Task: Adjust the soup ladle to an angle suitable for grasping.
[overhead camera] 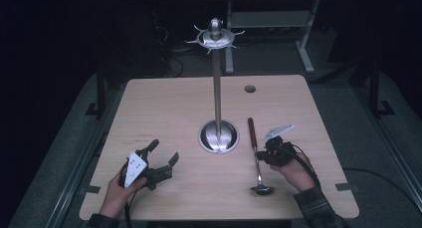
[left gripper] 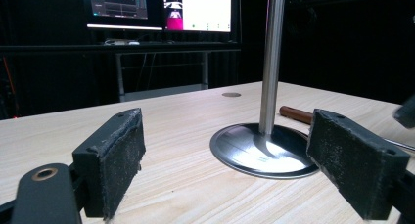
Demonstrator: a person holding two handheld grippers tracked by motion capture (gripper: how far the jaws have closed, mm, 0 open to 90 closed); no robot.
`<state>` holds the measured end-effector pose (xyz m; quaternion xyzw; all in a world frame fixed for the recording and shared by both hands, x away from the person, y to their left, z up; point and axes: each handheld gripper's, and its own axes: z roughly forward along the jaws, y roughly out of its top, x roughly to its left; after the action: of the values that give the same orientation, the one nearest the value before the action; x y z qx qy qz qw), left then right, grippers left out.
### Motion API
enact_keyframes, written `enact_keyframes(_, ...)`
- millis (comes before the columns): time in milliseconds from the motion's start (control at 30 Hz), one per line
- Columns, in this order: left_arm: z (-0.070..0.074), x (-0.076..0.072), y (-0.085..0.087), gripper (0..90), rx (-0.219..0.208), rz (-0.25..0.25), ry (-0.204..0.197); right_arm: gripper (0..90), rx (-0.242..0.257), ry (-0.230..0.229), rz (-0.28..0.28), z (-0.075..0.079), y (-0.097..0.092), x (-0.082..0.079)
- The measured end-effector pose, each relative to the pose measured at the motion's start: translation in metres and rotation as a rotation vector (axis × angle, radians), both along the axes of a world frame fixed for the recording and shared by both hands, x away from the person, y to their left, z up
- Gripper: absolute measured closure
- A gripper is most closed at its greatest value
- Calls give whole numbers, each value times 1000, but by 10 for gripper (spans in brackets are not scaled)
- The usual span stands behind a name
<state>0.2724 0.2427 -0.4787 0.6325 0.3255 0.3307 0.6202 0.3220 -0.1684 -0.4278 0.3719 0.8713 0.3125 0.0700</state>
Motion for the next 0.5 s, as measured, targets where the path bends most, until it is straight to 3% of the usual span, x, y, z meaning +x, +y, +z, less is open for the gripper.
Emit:
enact_keyframes(133,0,0,0,136,-2,-2,-2,897,-43,46,60,0,10,-14)
enact_keyframes(500,0,0,0,136,-3,-4,-7,896,-109,119,116,-14,23,-19)
